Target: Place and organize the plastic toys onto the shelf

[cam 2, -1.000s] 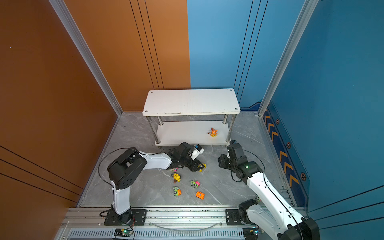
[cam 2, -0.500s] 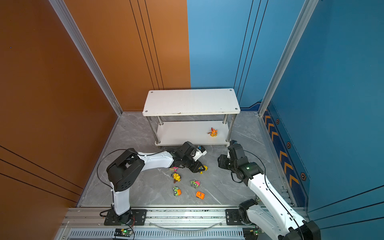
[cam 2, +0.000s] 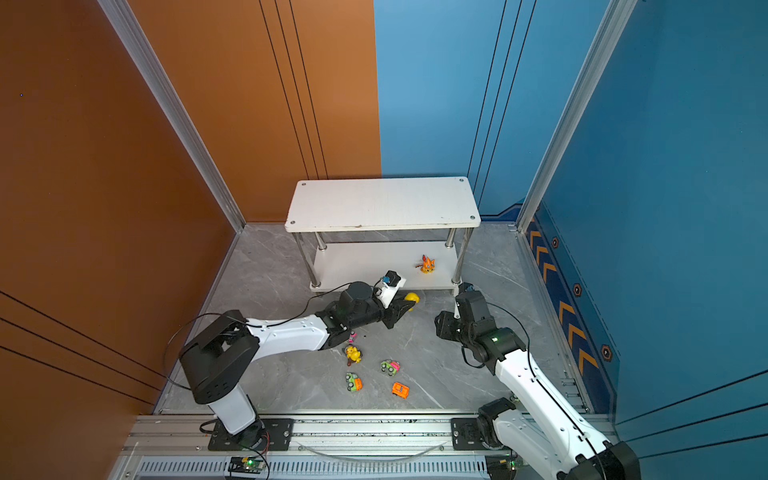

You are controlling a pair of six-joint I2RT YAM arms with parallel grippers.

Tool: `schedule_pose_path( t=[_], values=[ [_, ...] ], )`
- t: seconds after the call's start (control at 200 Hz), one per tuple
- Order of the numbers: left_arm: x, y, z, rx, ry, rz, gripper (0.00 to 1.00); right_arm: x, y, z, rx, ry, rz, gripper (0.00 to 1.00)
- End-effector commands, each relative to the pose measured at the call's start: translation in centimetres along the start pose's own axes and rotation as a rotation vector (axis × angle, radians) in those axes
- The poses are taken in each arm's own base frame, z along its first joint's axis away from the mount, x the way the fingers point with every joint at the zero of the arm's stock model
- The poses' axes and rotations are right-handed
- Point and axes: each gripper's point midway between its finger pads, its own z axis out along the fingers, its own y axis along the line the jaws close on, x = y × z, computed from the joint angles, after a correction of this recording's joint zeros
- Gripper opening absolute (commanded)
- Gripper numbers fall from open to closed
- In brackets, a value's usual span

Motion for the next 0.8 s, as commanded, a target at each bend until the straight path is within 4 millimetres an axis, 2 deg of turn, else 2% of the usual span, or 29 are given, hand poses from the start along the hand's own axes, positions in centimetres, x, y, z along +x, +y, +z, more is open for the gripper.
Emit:
schedule_pose_path(
  t=[0.0, 0.045, 0.07, 0.165, 0.225, 0.24, 0.335, 0.461, 0.676, 0.796],
  values=[
    [-3.6, 1.6, 0.5, -0.12, -0.309, 0.161, 0.0, 0.0, 0.2, 0.4, -0.017, -0.01, -0.027, 0.5],
    [-4.0, 1.7, 0.5, -0.13, -0.412, 0.22, 0.0, -0.1, 0.3, 0.3, -0.022, -0.015, -0.028, 0.49],
    [-3.3, 1.8, 1.2, -0.135, -0.394, 0.257, 0.0, -0.1, 0.3, 0.3, -0.024, -0.014, -0.029, 0.49],
    [-3.6, 2.9, 3.2, -0.167, -0.418, 0.257, 0.0, -0.2, 0.4, 0.4, -0.031, -0.02, -0.03, 0.5],
    [-2.9, 4.4, 3.6, -0.207, -0.407, 0.246, 0.0, -0.3, 0.4, 0.4, -0.031, -0.02, -0.033, 0.49],
    [-3.9, 4.8, 3.8, -0.219, -0.431, 0.241, 0.0, -0.3, 0.4, 0.4, -0.029, -0.02, -0.035, 0.49],
    [-4.6, 6.8, 3.8, -0.238, -0.452, 0.191, 0.0, -0.5, 0.4, 0.5, -0.032, -0.022, -0.036, 0.49],
    [-4.7, 7.6, 4.2, -0.219, -0.46, 0.181, 0.0, -0.4, 0.3, 0.9, -0.027, -0.016, -0.043, 0.49],
    [-3.9, 11.1, 3.9, -0.241, -0.459, 0.053, 0.0, -0.2, 0.2, 1.7, -0.024, 0.0, -0.045, 0.49],
    [-3.3, 11.7, 3.7, -0.23, -0.45, 0.009, 0.0, -0.4, 0.3, 2.0, -0.027, 0.001, -0.046, 0.49]
  ],
)
